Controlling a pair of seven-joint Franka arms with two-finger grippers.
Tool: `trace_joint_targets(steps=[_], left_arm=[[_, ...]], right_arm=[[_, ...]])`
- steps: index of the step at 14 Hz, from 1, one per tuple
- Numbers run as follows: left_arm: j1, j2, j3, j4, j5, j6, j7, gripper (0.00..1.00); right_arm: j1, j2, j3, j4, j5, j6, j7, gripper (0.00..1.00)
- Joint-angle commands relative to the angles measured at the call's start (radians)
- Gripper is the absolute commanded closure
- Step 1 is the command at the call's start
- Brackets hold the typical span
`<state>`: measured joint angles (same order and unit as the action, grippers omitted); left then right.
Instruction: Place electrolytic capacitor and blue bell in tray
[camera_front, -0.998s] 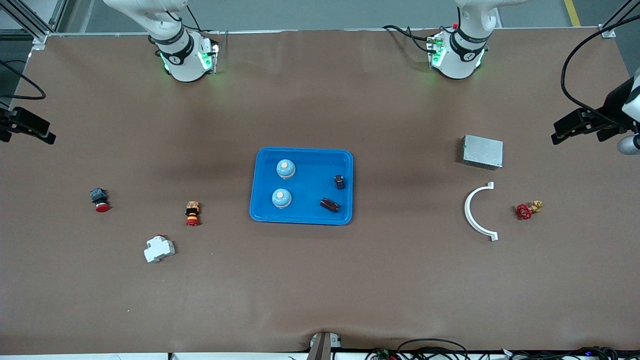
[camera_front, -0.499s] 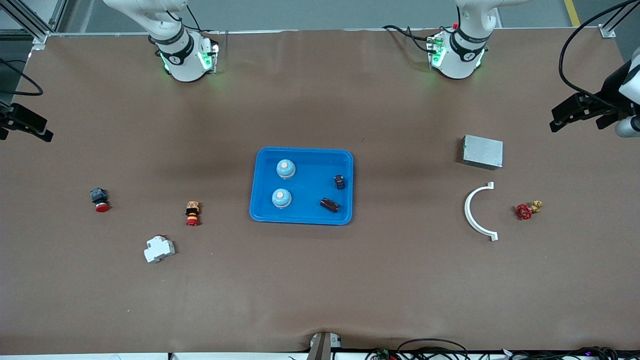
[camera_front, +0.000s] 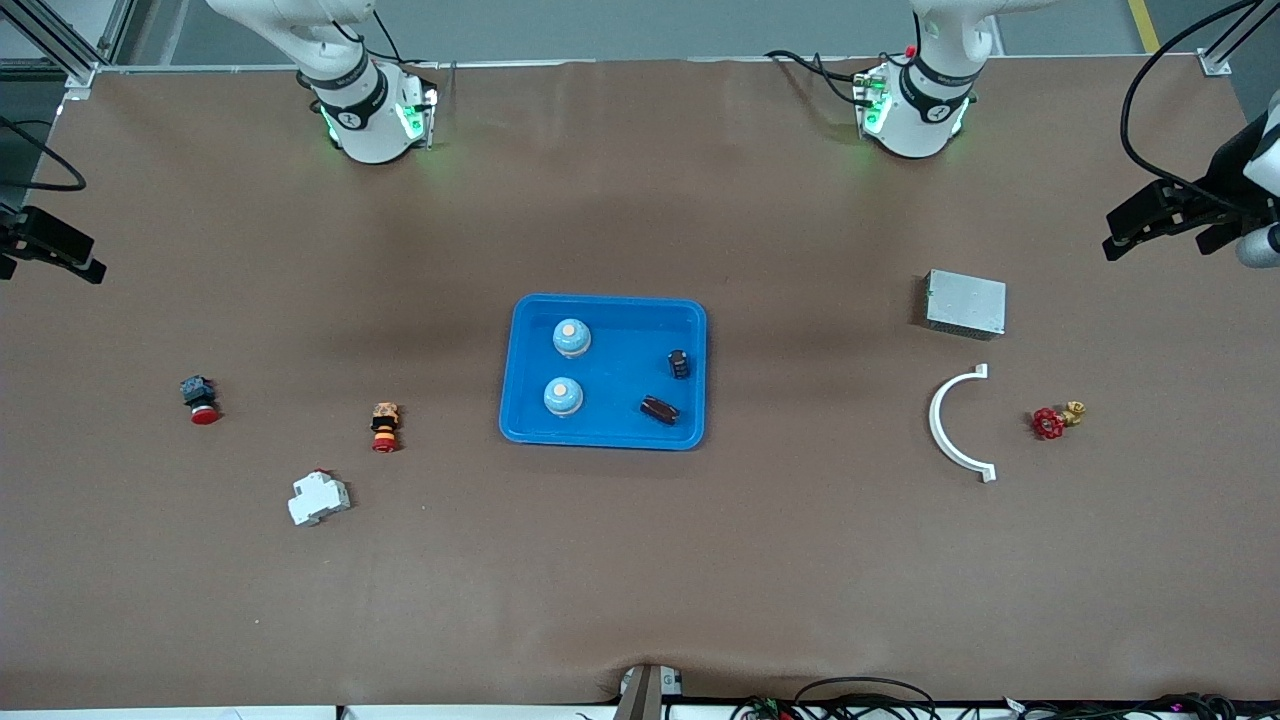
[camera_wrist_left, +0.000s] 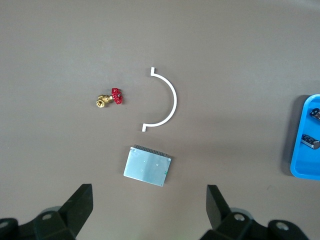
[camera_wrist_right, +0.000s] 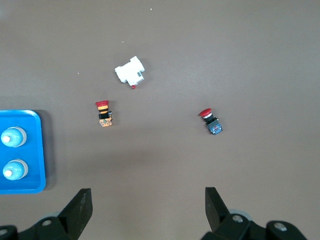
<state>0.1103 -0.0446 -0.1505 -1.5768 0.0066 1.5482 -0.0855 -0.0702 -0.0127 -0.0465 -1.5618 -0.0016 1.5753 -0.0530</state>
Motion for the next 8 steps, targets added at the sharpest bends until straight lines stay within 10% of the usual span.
trace_joint_targets(steps=[1, 4, 8], left_arm=[[-0.033, -0.018, 0.02, -0.009, 0.0, -0.005, 0.007, 0.0], [-0.168, -0.031, 0.172, -0.02, 0.0, -0.026, 0.01, 0.0], [-0.172, -0.038, 0.177, -0.015, 0.0, -0.048, 0.01, 0.0]], right_arm=[[0.003, -0.018, 0.002, -0.001, -0.001, -0.011, 0.015, 0.0], [0.003, -0.018, 0.002, -0.003, 0.0, -0.011, 0.016, 0.0], [0.013, -0.018, 0.002, -0.006, 0.023, -0.012, 0.018, 0.0]])
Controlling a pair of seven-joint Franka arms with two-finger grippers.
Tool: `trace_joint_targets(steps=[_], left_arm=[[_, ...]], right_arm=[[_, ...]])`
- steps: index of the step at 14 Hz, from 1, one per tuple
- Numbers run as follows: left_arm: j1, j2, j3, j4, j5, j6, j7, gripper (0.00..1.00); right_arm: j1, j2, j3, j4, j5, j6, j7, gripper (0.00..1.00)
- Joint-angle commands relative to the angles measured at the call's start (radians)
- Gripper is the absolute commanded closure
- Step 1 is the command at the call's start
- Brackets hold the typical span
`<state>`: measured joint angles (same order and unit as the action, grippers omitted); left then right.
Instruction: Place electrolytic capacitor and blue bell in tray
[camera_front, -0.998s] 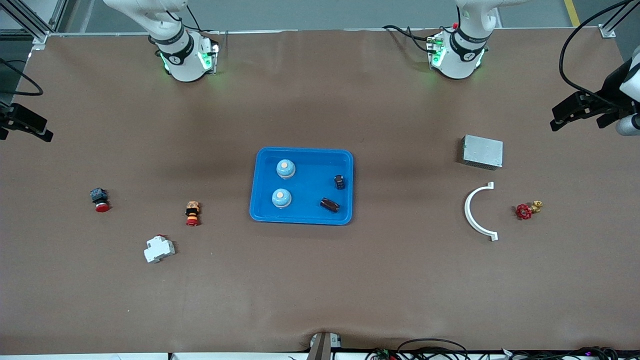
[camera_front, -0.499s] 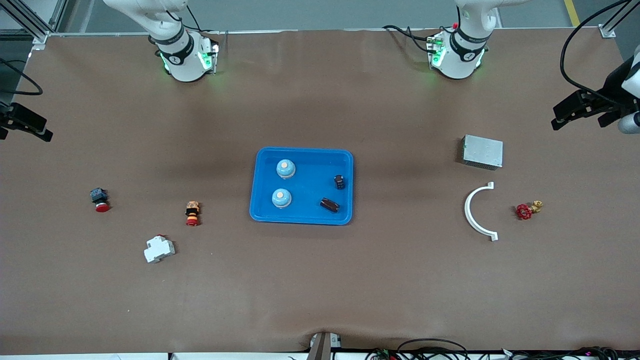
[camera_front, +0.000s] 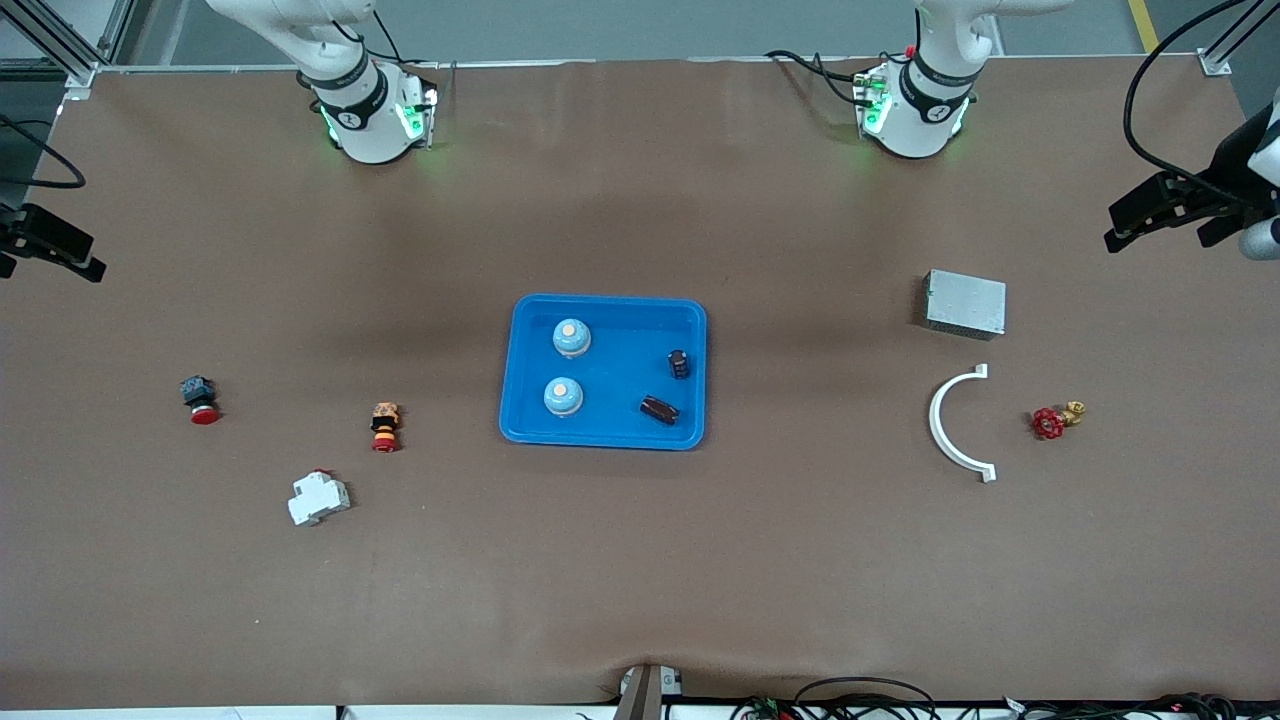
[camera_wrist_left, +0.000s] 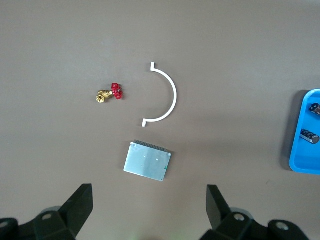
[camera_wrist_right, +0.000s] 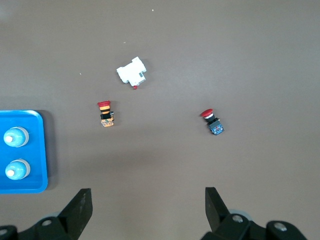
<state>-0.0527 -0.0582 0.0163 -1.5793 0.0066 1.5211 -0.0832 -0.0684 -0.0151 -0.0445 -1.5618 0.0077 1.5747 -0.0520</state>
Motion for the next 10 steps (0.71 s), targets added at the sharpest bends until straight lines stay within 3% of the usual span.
trace_joint_targets(steps=[1, 10], left_arm=[[-0.01, -0.02, 0.008, -0.007, 0.001, -0.021, 0.005, 0.0], [-0.015, 0.0, 0.004, 0.032, 0.003, -0.027, 0.005, 0.0]], right_arm=[[0.018, -0.016, 0.0, -0.006, 0.015, -0.012, 0.017, 0.0], [0.019, -0.016, -0.002, -0.009, 0.015, -0.012, 0.017, 0.0]])
